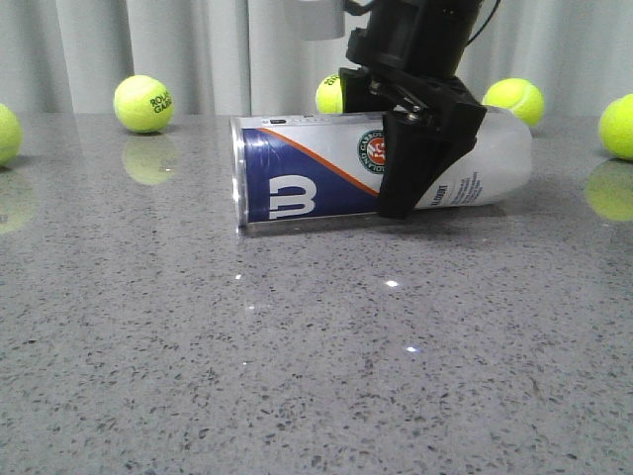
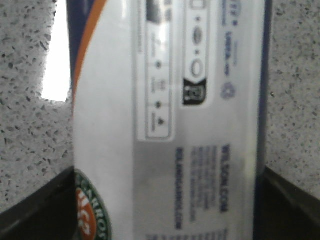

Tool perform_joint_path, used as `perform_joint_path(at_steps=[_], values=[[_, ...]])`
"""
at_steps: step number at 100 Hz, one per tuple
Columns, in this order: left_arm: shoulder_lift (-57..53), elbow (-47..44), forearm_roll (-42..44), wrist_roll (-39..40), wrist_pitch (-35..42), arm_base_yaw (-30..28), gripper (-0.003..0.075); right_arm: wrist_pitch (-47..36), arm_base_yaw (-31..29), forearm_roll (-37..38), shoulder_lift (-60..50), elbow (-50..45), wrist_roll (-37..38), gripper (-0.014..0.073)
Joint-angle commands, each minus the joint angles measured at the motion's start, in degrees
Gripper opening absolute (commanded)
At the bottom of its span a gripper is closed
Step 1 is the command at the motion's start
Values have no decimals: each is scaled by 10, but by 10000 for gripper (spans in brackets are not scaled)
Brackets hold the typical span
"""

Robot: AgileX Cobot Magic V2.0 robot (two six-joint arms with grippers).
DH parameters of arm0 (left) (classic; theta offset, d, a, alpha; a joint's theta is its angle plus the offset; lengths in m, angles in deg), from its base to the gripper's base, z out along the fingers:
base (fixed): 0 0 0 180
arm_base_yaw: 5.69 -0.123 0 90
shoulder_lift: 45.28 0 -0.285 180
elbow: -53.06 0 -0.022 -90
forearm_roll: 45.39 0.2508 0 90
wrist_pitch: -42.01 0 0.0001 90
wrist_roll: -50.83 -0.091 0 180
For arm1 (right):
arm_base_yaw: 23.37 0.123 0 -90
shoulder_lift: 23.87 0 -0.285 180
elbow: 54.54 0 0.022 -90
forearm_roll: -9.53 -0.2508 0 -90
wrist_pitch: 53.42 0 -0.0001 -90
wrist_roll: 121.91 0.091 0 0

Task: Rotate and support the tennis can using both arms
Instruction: 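Grasp the can with the right gripper, lift and lay it across the table, then open the right gripper and raise it away from the can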

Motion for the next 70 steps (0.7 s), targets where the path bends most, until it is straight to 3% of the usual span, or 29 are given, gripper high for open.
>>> perform_joint_path(at_steps=[1, 45, 55, 70], values=[[-16, -25, -4, 2, 44, -1, -18, -1, -1, -8, -34, 22, -1, 644], [-16, -25, -4, 2, 44, -1, -18, 13, -1, 3, -126, 32, 19, 637], [-16, -25, -4, 2, 44, -1, -19, 30, -1, 3, -148, 32, 86, 506], [-16, -25, -4, 2, 44, -1, -19, 79, -1, 2, -163, 32, 197, 116]])
